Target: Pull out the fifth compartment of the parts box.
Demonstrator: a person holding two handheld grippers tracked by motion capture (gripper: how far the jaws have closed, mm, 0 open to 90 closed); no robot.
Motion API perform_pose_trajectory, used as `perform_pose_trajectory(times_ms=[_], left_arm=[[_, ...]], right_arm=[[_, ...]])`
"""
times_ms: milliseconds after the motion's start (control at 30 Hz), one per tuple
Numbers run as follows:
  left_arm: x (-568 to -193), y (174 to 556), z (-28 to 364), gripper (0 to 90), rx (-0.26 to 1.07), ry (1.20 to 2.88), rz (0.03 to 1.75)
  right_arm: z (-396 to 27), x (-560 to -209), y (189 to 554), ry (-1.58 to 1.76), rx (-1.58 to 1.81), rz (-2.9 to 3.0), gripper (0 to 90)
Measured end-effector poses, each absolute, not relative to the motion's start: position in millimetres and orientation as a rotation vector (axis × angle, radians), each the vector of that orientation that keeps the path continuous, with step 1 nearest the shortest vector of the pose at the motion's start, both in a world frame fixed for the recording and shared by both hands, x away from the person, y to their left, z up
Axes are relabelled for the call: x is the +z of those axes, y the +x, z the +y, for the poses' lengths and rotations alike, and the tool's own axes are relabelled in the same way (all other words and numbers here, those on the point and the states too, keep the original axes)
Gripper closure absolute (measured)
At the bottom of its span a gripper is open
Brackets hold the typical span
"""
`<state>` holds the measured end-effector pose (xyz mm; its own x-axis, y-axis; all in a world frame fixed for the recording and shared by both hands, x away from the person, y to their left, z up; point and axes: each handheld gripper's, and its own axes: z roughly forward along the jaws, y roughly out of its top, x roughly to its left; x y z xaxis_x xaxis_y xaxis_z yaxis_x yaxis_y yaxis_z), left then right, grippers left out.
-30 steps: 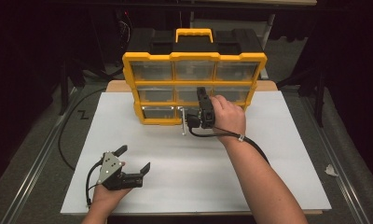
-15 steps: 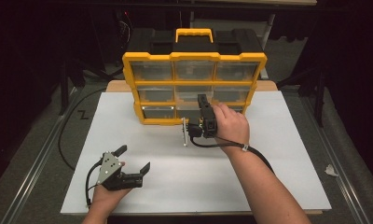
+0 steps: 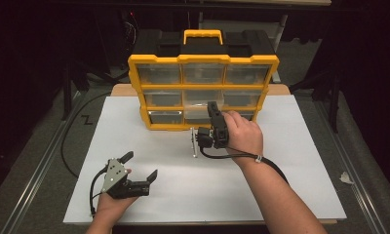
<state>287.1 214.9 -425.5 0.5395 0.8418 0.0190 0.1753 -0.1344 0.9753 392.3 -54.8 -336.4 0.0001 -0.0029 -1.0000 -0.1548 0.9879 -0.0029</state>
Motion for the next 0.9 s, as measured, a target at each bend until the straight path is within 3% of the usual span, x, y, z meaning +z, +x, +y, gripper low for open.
perform_pose_trajectory(times_ms=[67, 167, 233, 400, 533, 900], left_arm=[[-426, 287, 215, 0.3, 0.726, 1.634, 0.877], [-426, 287, 215, 0.2, 0.726, 1.632, 0.877], [-426, 287, 215, 0.3, 0.726, 1.632, 0.877], [-425, 287, 216, 0.2, 0.727, 1.631, 0.878], [-425, 287, 216, 0.2, 0.726, 1.629, 0.877], [-426, 287, 215, 0.3, 0.724, 1.630, 0.876]], right_arm=[[-54, -335, 393, -0.118, 0.117, 1.585, 63.0], [-52, -331, 394, -0.105, 0.129, 1.608, 55.2], [-52, -329, 395, -0.090, 0.135, 1.628, 54.5], [-51, -326, 401, -0.079, 0.108, 1.701, 62.0], [-53, -327, 397, -0.091, 0.116, 1.662, 77.9], [-54, -332, 382, -0.115, 0.111, 1.613, 79.3]])
